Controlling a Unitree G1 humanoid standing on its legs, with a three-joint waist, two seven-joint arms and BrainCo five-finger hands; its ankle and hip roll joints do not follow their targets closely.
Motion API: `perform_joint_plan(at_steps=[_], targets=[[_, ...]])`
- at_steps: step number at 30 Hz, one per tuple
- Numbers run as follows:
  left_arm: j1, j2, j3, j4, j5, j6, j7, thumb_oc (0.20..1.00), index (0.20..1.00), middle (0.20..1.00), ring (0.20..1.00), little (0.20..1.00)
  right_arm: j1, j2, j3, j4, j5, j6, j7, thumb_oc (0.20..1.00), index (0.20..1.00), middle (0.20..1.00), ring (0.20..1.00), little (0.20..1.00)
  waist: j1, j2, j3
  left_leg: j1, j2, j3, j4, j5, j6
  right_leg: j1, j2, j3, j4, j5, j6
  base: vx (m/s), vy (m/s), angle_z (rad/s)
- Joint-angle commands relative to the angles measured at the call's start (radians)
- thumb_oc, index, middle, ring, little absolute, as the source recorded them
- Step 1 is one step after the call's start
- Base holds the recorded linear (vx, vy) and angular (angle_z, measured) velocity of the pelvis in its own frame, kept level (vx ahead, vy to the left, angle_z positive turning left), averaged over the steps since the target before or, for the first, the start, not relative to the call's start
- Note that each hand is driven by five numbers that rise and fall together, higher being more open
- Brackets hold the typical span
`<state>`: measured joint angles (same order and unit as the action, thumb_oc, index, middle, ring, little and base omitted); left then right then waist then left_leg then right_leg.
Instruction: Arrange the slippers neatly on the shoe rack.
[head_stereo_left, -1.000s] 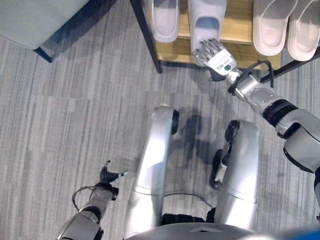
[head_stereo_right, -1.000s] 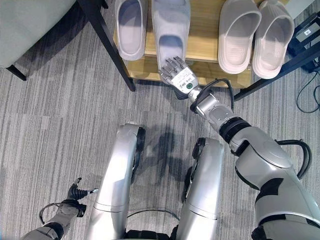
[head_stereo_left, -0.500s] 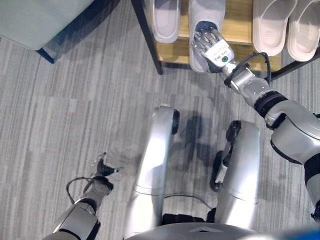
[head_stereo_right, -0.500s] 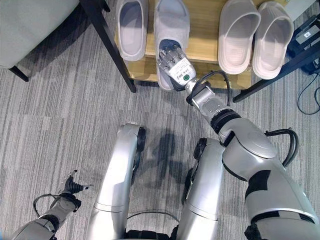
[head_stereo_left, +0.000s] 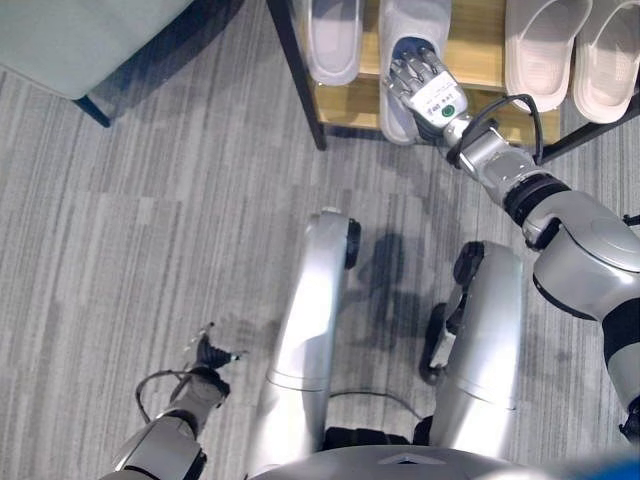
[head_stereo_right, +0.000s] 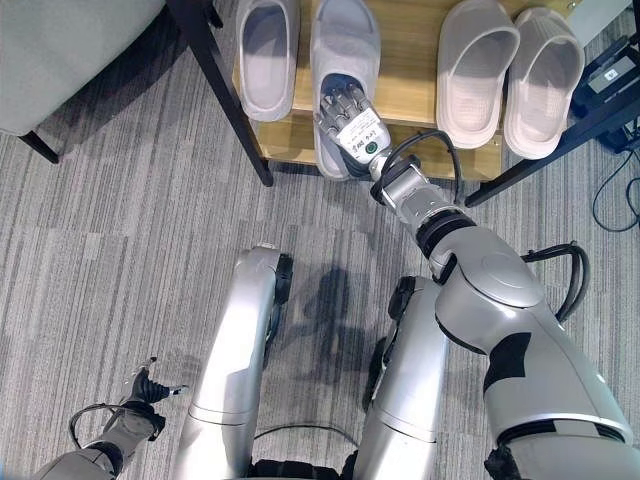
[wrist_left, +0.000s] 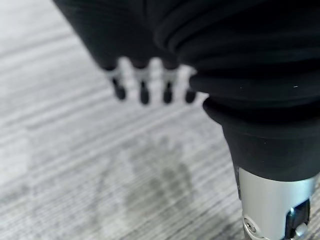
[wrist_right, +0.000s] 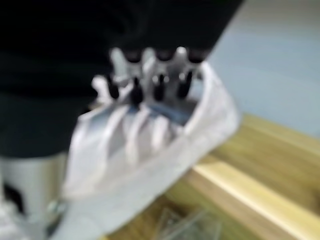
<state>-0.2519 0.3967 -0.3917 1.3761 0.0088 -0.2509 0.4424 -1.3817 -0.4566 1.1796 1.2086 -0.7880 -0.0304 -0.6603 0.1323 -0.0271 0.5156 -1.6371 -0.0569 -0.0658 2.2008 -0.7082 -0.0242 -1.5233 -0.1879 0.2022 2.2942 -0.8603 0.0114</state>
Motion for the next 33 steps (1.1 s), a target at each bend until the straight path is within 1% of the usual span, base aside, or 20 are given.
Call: perform_joint_plan(at_steps=[1,6,11,13,16,21,27,31,33], targets=[[-0.001,0.014,-0.052,-0.013,-0.055,0.001,0.013,1.0,1.0,1.0,1.0,1.0,-0.243,-0.078,-0.039,0.094,0.078,0.088,0.018,1.0,1.0,1.0,1.0,1.0,0.07,-0.001,0.004,0.067,0.017,-0.086,0.073,-0.157,-0.053,0.096,-0.039,0.194,0.024,0.237,0.002,0.0,0.0,0.0],[-0.006,0.007,-0.054,-0.015,-0.073,0.0,0.01,1.0,1.0,1.0,1.0,1.0,-0.267,-0.089,-0.039,0.142,0.088,0.112,0.011,1.0,1.0,1.0,1.0,1.0,0.065,0.0,0.004,0.067,0.013,-0.084,0.07,-0.153,-0.055,0.105,-0.044,0.191,0.024,0.243,0.0,0.0,-0.012,0.05],[-0.01,0.012,-0.051,-0.013,-0.082,0.002,0.007,1.0,1.0,1.0,1.0,1.0,-0.302,-0.104,-0.018,0.138,0.076,0.136,-0.005,1.0,1.0,1.0,1.0,1.0,0.061,-0.002,0.004,0.067,0.017,-0.083,0.064,-0.151,-0.056,0.1,-0.045,0.195,0.023,0.238,-0.003,0.0,-0.007,0.06],[-0.016,0.009,-0.05,-0.011,-0.085,0.005,0.006,1.0,1.0,1.0,1.0,1.0,-0.305,-0.105,-0.022,0.133,0.075,0.144,-0.013,1.0,1.0,1.0,1.0,1.0,0.059,-0.002,0.004,0.067,0.017,-0.082,0.063,-0.151,-0.055,0.101,-0.044,0.197,0.023,0.239,-0.002,0.0,0.002,-0.02],[-0.031,0.005,-0.052,-0.006,-0.09,0.005,0.01,1.0,1.0,1.0,1.0,1.0,-0.331,-0.101,-0.011,0.133,0.049,0.176,-0.023,1.0,1.0,1.0,1.0,1.0,0.054,-0.005,0.004,0.067,0.019,-0.08,0.071,-0.152,-0.055,0.097,-0.042,0.198,0.026,0.24,-0.002,0.0,-0.003,-0.01],[-0.038,-0.003,-0.047,-0.002,-0.106,0.008,0.007,1.0,1.0,1.0,1.0,1.0,-0.363,-0.092,-0.013,0.133,0.046,0.201,-0.027,1.0,1.0,1.0,1.0,1.0,0.05,-0.006,0.004,0.067,0.019,-0.08,0.077,-0.154,-0.054,0.099,-0.039,0.201,0.028,0.239,-0.002,0.0,0.0,0.0],[-0.053,-0.003,-0.045,-0.005,-0.122,0.008,0.006,1.0,1.0,1.0,1.0,1.0,-0.389,-0.099,-0.02,0.135,0.058,0.206,-0.028,1.0,1.0,1.0,1.0,1.0,0.047,-0.007,0.004,0.067,0.02,-0.081,0.081,-0.15,-0.055,0.097,-0.039,0.204,0.029,0.239,0.0,0.0,-0.001,0.02],[-0.049,-0.008,-0.043,-0.006,-0.128,0.003,0.004,1.0,1.0,1.0,1.0,1.0,-0.384,-0.092,-0.045,0.098,0.111,0.162,-0.031,1.0,1.0,1.0,1.0,1.0,0.046,-0.009,0.004,0.067,0.023,-0.077,0.081,-0.149,-0.056,0.098,-0.035,0.205,0.03,0.244,0.005,-0.01,-0.006,-0.08],[-0.044,-0.008,-0.045,-0.006,-0.127,0.001,0.005,1.0,1.0,1.0,1.0,1.0,-0.38,-0.089,-0.054,0.093,0.125,0.156,-0.035,1.0,1.0,1.0,1.0,1.0,0.046,-0.009,0.004,0.067,0.023,-0.077,0.081,-0.15,-0.056,0.098,-0.035,0.208,0.032,0.243,0.005,0.0,0.0,0.0]])
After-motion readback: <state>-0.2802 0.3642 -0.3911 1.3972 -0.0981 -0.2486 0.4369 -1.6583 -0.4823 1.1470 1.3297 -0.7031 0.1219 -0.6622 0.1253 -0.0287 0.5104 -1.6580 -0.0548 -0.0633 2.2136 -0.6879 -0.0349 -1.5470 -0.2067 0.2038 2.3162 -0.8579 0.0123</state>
